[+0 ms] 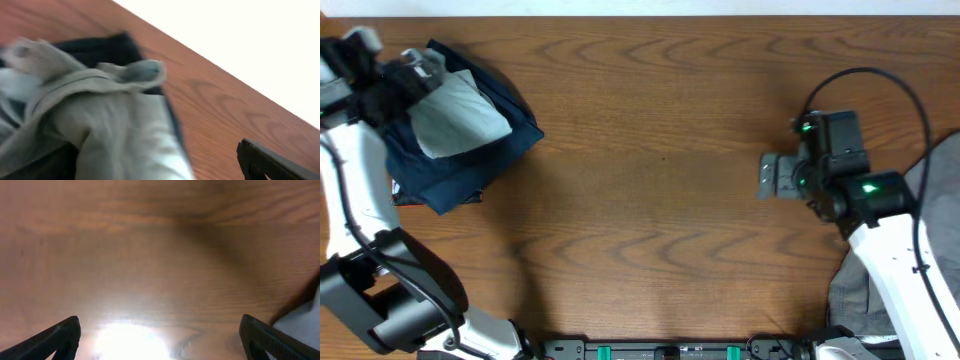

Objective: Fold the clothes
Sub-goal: 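Lift the folded shirt with the left gripper and carry it left, then place the shirt on top of the navy clothes stack, release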

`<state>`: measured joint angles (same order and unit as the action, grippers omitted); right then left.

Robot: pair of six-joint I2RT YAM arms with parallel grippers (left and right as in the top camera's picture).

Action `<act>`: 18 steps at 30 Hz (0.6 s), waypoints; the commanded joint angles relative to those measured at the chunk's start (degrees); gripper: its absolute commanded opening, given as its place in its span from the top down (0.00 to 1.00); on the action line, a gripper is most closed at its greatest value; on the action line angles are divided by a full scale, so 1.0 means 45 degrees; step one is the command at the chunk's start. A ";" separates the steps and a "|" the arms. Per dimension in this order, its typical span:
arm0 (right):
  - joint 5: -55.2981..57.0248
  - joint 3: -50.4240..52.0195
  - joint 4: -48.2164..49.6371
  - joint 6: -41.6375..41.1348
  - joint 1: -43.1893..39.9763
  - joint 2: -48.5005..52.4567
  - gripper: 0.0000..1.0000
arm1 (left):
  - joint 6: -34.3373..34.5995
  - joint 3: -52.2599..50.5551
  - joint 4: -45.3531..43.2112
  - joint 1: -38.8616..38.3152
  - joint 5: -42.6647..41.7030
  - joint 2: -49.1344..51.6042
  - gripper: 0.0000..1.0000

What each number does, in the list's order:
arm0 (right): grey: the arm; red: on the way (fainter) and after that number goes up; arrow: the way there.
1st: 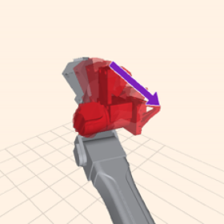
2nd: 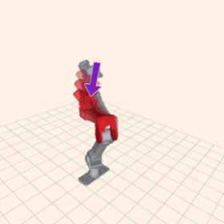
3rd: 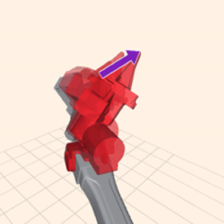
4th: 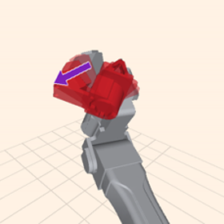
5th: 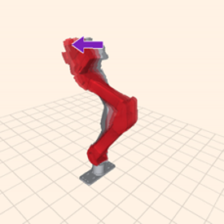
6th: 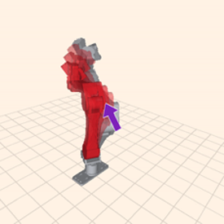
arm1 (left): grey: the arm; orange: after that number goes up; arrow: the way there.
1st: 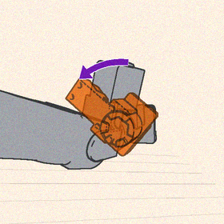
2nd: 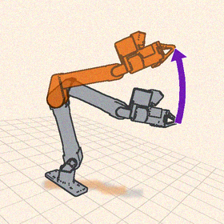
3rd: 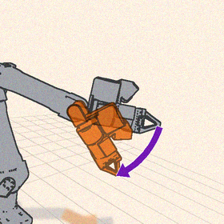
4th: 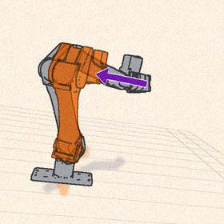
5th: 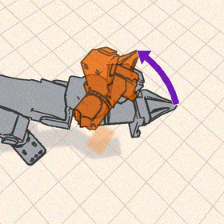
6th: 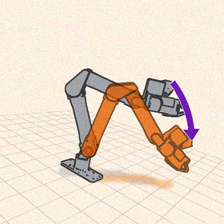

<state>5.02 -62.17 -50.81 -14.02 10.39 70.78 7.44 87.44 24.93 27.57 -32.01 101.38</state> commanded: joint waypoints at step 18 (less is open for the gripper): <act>-0.3079 -0.0170 -0.0044 0.1229 -0.3905 0.0107 0.01 | -0.0602 -0.0049 0.2210 -0.5265 0.6547 -0.0457 0.02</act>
<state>-8.03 -62.19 -50.76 -9.76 -6.59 70.87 5.54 87.37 35.11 4.89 -6.13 100.66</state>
